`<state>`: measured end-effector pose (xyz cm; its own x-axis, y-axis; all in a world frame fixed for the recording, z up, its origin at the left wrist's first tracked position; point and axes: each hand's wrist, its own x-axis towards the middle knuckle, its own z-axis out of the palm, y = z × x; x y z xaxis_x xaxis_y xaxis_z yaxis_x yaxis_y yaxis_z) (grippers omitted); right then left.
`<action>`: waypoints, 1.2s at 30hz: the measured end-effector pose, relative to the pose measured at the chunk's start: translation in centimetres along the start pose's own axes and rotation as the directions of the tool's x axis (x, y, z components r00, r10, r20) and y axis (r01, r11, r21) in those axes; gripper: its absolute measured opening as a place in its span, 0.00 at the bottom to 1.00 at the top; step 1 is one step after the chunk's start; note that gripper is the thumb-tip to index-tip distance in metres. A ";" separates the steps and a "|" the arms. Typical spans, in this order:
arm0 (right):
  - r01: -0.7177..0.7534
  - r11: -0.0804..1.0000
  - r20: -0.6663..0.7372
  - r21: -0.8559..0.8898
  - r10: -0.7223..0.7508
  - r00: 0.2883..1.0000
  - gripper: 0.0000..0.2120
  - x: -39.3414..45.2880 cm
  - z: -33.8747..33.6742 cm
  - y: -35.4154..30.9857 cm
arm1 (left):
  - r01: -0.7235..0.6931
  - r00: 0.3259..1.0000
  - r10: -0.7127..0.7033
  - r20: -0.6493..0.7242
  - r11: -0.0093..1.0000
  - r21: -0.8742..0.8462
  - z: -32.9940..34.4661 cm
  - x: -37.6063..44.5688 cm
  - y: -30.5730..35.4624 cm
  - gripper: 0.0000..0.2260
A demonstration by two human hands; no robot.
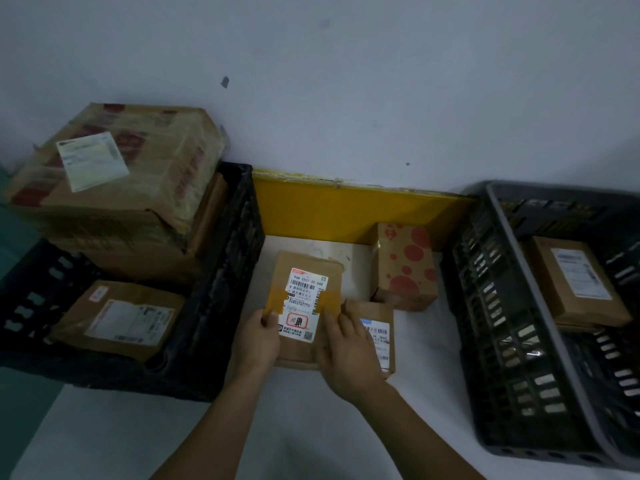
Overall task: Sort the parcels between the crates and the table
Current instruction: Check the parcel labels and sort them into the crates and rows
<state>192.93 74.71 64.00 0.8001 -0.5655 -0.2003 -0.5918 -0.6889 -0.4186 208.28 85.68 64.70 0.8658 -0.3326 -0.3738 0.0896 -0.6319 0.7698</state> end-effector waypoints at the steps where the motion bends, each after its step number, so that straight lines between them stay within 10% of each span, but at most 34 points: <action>1: 0.003 0.999 0.024 -0.038 -0.002 1.000 0.40 0.1 0.3 0.1 | 0.006 1.000 -0.006 0.013 1.000 0.007 0.3 0.4 -0.5 0.09; 11: 0.063 0.972 0.207 -0.227 -0.015 0.978 0.35 2.1 2.3 2.0 | -0.104 0.961 0.051 0.273 0.978 0.183 1.9 1.9 -3.3 0.34; 18: -0.128 0.979 -0.087 -0.159 0.115 0.989 0.35 4.8 -2.2 6.7 | -0.363 0.930 0.311 0.197 0.685 0.632 3.6 3.2 -0.1 0.32; 29: -0.467 0.884 -0.202 0.017 0.460 0.865 0.45 10.3 -5.8 17.3 | -0.584 0.811 0.417 0.411 0.622 0.521 11.9 4.0 8.6 0.35; 36: -0.577 0.744 -0.006 0.337 0.615 0.789 0.57 11.7 -4.7 20.8 | -0.581 0.764 0.258 0.591 0.674 0.457 18.1 5.3 11.3 0.32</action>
<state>189.56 51.62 57.09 0.2667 -0.8724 -0.4096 -0.8688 -0.0337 -0.4940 204.94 64.10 62.08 0.3938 -0.8309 -0.3932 -0.6671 -0.5526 0.4996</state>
